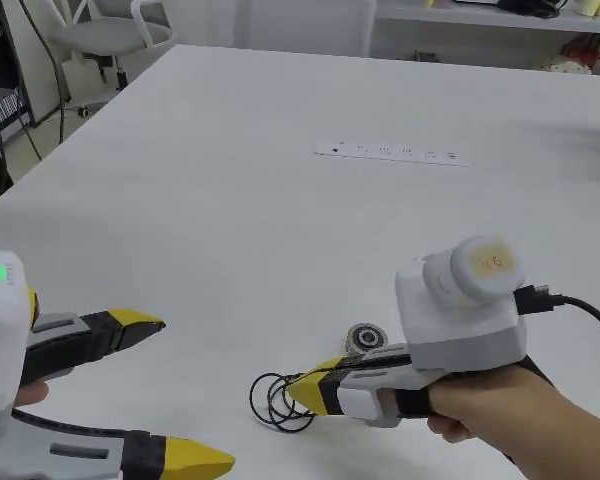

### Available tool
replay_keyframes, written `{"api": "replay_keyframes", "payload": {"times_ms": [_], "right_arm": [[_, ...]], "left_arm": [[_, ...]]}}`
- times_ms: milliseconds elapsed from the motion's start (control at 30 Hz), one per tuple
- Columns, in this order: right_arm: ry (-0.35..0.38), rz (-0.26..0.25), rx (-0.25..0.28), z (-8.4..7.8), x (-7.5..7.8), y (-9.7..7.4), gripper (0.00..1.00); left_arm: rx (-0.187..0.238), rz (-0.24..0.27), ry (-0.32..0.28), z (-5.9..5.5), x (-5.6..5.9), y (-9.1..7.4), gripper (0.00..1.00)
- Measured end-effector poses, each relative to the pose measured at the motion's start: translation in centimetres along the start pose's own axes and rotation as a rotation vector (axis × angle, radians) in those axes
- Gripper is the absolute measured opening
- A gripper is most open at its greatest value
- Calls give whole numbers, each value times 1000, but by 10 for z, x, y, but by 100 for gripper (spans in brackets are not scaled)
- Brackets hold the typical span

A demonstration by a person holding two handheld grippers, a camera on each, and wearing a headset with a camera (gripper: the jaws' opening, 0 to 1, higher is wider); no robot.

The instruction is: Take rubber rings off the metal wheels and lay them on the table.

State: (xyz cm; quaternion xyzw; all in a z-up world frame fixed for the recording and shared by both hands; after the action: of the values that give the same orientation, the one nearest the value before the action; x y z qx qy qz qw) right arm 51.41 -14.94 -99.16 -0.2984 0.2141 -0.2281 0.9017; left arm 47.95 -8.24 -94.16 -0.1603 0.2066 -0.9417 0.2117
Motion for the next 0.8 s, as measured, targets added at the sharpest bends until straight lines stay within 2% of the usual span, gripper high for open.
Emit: {"api": "replay_keyframes", "payload": {"times_ms": [200, 567, 800], "right_arm": [[-47, -25, -4, -2, 5, 0, 0], [-71, -51, -30, -5, 11, 0, 12], [-161, -64, -30, -4, 10, -3, 14]], "left_arm": [[1, 2, -5, -1, 0, 0, 84], [0, -2, -10, -1, 1, 1, 84], [8, 0, -14, 0, 2, 0, 83]]}}
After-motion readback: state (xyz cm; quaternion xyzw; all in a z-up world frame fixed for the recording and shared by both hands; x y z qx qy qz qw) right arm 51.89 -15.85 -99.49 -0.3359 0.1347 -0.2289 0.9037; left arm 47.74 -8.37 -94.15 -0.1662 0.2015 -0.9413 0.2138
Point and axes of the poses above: the centre of the closed fingertips' face, and the gripper's own axes: y roughly forward along the fingers, x roughly to its right, z roughly out of its top, the point moved 1 cm from there along -y, roughly backward along the fingers, and after that the axes turned 14 degrees about -z, right-handed, at the moved point
